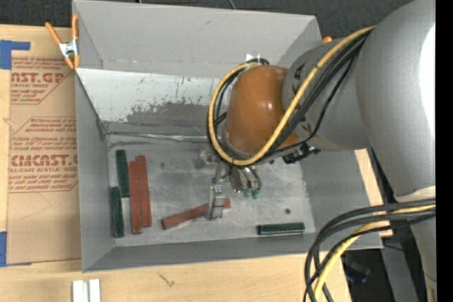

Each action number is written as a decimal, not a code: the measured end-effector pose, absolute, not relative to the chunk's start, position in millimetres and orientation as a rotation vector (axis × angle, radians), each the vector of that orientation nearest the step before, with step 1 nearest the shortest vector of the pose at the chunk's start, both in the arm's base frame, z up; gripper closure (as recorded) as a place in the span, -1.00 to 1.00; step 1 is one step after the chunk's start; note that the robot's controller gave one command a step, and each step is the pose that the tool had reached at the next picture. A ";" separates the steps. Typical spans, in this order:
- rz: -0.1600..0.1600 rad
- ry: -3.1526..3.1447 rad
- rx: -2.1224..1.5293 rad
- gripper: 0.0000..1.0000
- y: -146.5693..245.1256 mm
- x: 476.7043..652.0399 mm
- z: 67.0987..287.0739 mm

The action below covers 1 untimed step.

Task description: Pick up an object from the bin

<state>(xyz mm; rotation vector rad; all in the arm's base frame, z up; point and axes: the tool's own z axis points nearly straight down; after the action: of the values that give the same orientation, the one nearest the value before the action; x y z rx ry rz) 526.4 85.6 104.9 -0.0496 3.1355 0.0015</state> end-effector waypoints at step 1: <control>0.000 3.140 -0.152 1.00 53.7 478.7 69.3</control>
Offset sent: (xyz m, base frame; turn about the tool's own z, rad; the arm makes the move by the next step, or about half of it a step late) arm 0.0000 0.0000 0.0000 0.0000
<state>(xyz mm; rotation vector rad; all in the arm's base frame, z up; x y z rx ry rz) 478.7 53.7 69.3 -0.1518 3.1399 0.0004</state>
